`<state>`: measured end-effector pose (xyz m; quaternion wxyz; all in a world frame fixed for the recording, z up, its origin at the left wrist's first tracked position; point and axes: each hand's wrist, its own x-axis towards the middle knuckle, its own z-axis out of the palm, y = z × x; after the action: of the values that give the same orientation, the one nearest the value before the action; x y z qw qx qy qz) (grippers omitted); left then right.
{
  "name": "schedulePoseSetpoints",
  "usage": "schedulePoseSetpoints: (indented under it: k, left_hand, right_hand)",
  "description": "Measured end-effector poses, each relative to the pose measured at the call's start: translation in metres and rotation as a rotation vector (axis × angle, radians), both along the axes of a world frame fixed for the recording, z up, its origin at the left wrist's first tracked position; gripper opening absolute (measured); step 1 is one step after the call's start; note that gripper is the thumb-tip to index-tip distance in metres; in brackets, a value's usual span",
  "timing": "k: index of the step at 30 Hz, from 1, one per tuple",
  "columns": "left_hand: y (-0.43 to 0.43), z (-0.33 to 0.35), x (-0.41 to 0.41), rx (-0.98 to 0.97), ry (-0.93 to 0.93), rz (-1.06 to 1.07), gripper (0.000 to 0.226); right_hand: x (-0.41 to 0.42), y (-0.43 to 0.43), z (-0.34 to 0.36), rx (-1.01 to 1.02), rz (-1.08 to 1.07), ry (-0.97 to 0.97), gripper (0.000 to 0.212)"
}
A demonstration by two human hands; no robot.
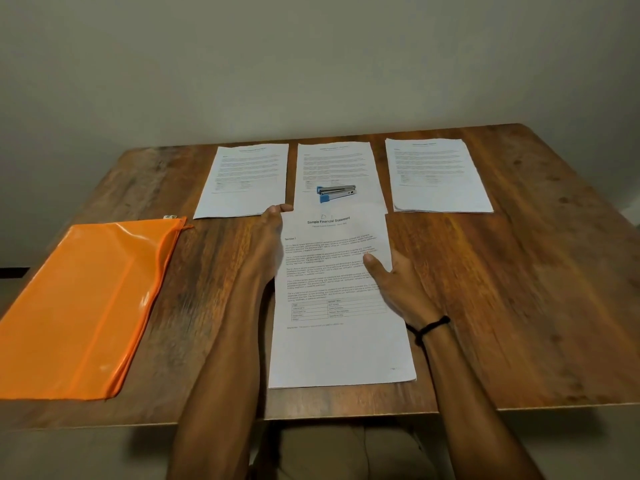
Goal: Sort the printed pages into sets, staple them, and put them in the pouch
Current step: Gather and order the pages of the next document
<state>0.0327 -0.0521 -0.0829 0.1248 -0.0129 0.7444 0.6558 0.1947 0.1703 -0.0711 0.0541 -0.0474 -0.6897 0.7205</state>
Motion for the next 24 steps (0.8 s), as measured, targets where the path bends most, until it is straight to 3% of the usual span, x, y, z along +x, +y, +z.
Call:
schedulePoseSetpoints:
  k: [7,15,19,24]
  left_hand:
    - [0.010,0.052,0.041,0.205,-0.016,0.080,0.032]
    - [-0.009,0.043,0.036,0.522,-0.213,0.109,0.050]
    - [-0.006,0.045,0.041,0.410,-0.161,0.023,0.048]
    - [0.007,0.055,0.048,0.186,0.075,0.049,0.025]
  right_hand:
    - [0.002,0.002,-0.002,-0.047,-0.038,0.023,0.031]
    - [0.003,0.003,-0.001,-0.063,-0.036,0.017,0.030]
    - [0.002,0.002,-0.002,-0.053,-0.038,0.024,0.030]
    - [0.002,0.000,-0.004,-0.005,-0.042,0.053,0.032]
